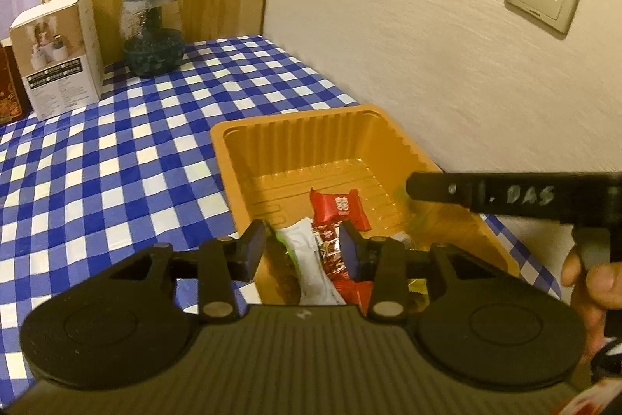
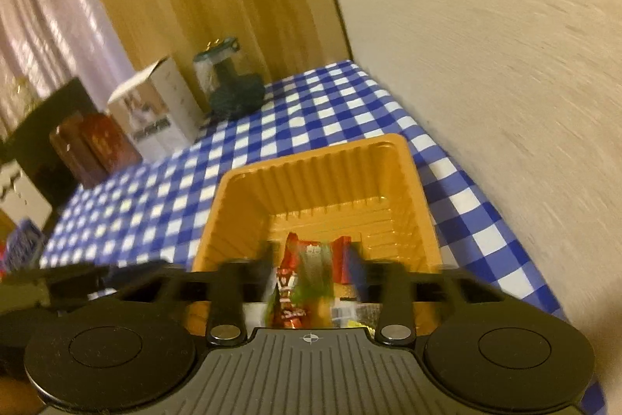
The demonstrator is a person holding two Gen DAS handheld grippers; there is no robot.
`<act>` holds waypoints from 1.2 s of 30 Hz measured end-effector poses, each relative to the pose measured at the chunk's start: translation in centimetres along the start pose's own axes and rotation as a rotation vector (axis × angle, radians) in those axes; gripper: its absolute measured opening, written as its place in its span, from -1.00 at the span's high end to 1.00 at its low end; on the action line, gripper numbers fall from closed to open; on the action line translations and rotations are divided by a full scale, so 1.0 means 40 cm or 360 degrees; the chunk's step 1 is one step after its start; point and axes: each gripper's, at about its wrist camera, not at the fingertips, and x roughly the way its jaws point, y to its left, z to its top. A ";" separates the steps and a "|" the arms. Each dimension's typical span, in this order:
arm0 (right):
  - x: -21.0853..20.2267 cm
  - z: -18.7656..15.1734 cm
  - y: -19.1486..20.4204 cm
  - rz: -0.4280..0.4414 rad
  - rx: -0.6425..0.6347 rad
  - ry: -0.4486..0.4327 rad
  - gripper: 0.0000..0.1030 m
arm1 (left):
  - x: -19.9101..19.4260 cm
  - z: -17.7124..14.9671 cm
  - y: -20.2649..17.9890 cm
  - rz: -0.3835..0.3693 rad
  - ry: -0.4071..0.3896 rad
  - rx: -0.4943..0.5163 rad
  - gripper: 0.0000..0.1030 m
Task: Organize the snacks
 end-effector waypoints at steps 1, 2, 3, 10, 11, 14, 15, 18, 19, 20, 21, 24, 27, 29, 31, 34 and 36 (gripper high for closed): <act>-0.005 0.001 -0.004 -0.0003 0.0020 -0.0018 -0.19 | -0.003 -0.004 0.002 0.0002 0.0002 -0.0007 0.21; -0.012 0.000 -0.009 -0.0004 0.0035 -0.0029 -0.19 | -0.008 -0.010 0.005 0.0004 0.0003 -0.0012 0.14; -0.018 0.001 -0.012 -0.0011 0.0048 -0.0032 -0.19 | -0.015 -0.016 0.008 0.0006 0.0001 -0.0020 0.11; -0.109 -0.032 -0.014 -0.0066 0.0118 -0.0054 -0.19 | -0.091 -0.064 0.014 0.0054 -0.0030 -0.0113 -0.57; -0.124 -0.039 -0.009 -0.0074 0.0124 -0.0056 -0.19 | -0.107 -0.072 0.013 0.0065 -0.0040 -0.0124 -0.65; -0.170 -0.065 0.011 -0.0085 0.0125 -0.0058 -0.19 | -0.156 -0.095 0.007 0.0077 -0.0049 -0.0164 -0.84; -0.186 -0.075 0.020 -0.0090 0.0114 -0.0057 -0.20 | -0.172 -0.102 0.005 0.0078 -0.0048 -0.0182 -0.87; -0.231 -0.104 0.048 -0.0123 0.0066 -0.0060 -0.28 | -0.221 -0.124 -0.006 0.0088 -0.0045 -0.0190 -0.97; -0.244 -0.112 0.054 -0.0135 0.0058 -0.0061 -0.32 | -0.238 -0.131 -0.009 0.0095 -0.0052 -0.0190 -0.99; -0.260 -0.123 0.062 -0.0145 0.0051 -0.0060 -0.34 | -0.257 -0.139 -0.012 0.0106 -0.0062 -0.0195 -1.00; -0.275 -0.133 0.068 -0.0146 0.0041 -0.0060 -0.36 | -0.277 -0.149 -0.015 0.0117 -0.0064 -0.0207 -1.00; -0.318 -0.166 0.097 -0.0153 -0.0013 -0.0043 -0.41 | -0.324 -0.175 -0.020 0.0124 -0.0073 -0.0246 -1.00; -0.349 -0.200 0.125 -0.0157 -0.0060 -0.0028 -0.44 | -0.379 -0.205 -0.024 0.0129 -0.0101 -0.0289 -1.00; -0.370 -0.222 0.140 -0.0162 -0.0070 -0.0020 -0.45 | -0.410 -0.219 -0.024 0.0140 -0.0117 -0.0312 -1.00; -0.386 -0.241 0.155 -0.0164 -0.0086 -0.0010 -0.46 | -0.441 -0.233 -0.023 0.0164 -0.0111 -0.0335 -1.00; -0.406 -0.270 0.174 -0.0179 -0.0118 -0.0001 -0.46 | -0.489 -0.254 -0.024 0.0225 -0.0097 -0.0380 -1.00; -0.419 -0.287 0.186 -0.0176 -0.0131 0.0008 -0.47 | -0.516 -0.265 -0.027 0.0262 -0.0094 -0.0386 -1.00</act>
